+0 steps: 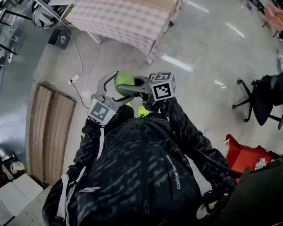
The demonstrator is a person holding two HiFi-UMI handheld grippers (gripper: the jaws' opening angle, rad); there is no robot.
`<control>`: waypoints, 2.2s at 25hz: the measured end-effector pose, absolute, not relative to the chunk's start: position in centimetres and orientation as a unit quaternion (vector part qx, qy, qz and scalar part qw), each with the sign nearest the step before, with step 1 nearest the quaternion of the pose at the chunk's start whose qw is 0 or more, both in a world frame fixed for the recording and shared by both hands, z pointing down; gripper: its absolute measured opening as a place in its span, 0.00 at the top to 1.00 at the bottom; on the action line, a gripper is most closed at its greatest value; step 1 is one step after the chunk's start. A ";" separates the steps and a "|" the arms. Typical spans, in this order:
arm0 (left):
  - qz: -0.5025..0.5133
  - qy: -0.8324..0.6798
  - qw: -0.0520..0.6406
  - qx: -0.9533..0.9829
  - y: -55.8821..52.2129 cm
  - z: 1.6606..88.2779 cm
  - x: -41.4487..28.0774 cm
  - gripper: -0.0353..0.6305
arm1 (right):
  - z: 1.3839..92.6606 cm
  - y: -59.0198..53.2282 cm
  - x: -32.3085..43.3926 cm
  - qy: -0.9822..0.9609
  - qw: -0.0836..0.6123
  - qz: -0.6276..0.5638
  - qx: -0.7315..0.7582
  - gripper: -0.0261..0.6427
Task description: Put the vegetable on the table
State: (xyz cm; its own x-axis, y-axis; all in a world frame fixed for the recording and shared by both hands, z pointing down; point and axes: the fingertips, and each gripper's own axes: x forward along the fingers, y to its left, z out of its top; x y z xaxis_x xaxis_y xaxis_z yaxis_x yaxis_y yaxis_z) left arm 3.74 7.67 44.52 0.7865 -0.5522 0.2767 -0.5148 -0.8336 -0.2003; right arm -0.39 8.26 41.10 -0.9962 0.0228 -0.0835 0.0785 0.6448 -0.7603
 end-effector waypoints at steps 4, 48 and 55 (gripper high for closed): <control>-0.166 0.272 0.067 -0.946 5.5 44.4 3.6 0.23 | 41.0 6.0 -0.6 0.908 0.039 -0.417 0.020 0.79; -0.167 0.171 0.020 -0.971 -30.4 52.8 -4.6 0.24 | 49.8 -31.3 -8.9 0.874 0.048 -0.473 -0.099 0.78; -0.170 0.164 0.022 -0.971 -33.4 55.5 -4.1 0.24 | 52.6 -34.4 -8.4 0.872 0.032 -0.473 -0.122 0.78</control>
State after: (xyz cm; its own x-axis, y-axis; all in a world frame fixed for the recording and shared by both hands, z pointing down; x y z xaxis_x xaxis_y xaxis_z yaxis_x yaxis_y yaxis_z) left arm -4.11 -33.42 55.48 0.8883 -0.3254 0.3240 -0.3104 -0.9455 -0.0986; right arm -8.36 -34.37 52.56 -0.9683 -0.2427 0.0600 -0.1827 0.5236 -0.8322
